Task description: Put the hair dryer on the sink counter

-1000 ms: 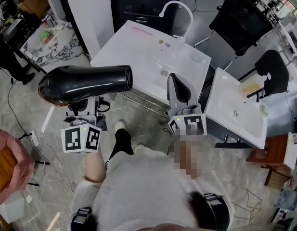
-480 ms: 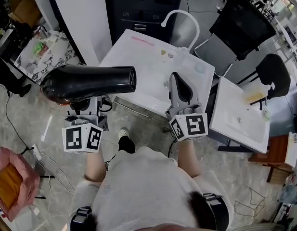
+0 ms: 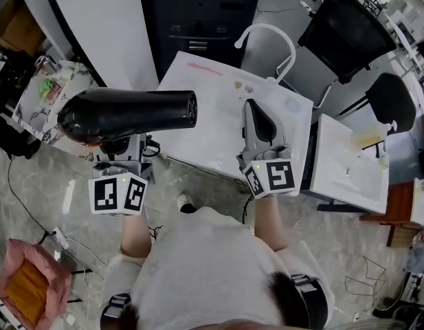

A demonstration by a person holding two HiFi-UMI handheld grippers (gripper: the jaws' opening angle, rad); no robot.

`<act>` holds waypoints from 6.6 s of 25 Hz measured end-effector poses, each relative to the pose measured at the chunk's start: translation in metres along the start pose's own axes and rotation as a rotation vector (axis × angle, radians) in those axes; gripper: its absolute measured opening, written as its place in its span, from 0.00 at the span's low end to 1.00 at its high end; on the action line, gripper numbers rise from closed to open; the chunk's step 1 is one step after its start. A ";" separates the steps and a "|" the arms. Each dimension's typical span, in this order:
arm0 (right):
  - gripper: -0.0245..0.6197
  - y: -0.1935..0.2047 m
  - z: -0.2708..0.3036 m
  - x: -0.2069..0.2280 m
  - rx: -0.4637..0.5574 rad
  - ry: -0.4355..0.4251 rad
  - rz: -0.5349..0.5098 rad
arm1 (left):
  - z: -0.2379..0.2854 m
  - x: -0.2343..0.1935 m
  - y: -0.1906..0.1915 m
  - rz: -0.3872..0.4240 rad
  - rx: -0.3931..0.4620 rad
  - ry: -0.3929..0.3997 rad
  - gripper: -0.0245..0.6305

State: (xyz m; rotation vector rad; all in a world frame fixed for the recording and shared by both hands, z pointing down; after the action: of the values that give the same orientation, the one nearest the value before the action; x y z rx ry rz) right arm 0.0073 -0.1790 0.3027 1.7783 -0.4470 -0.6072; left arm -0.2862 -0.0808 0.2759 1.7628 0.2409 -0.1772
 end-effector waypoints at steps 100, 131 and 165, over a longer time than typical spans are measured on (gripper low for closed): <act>0.05 0.148 0.084 0.139 -0.314 0.206 0.104 | 0.290 -0.057 0.390 0.069 -1.213 0.055 0.42; 0.05 0.122 0.095 0.093 -0.255 0.117 0.099 | 0.245 -0.057 0.294 0.070 -0.960 0.102 0.08; 0.05 0.050 0.054 -0.006 -0.144 0.082 0.037 | 0.112 -0.072 0.094 -0.034 -0.334 0.139 0.05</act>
State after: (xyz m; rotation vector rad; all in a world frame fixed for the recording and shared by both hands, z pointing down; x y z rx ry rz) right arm -0.0298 -0.2311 0.3398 1.6478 -0.3697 -0.5260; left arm -0.3300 -0.2128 0.3602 1.4405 0.3792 -0.0350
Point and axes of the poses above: the fingertips, and each gripper's own axes: z forward along the fingers, x to its right, y out of its underside, the point moved 9 cm from there along -z, backward along the fingers, and after that the axes turned 8 degrees about -z, right-handed, at the moved point
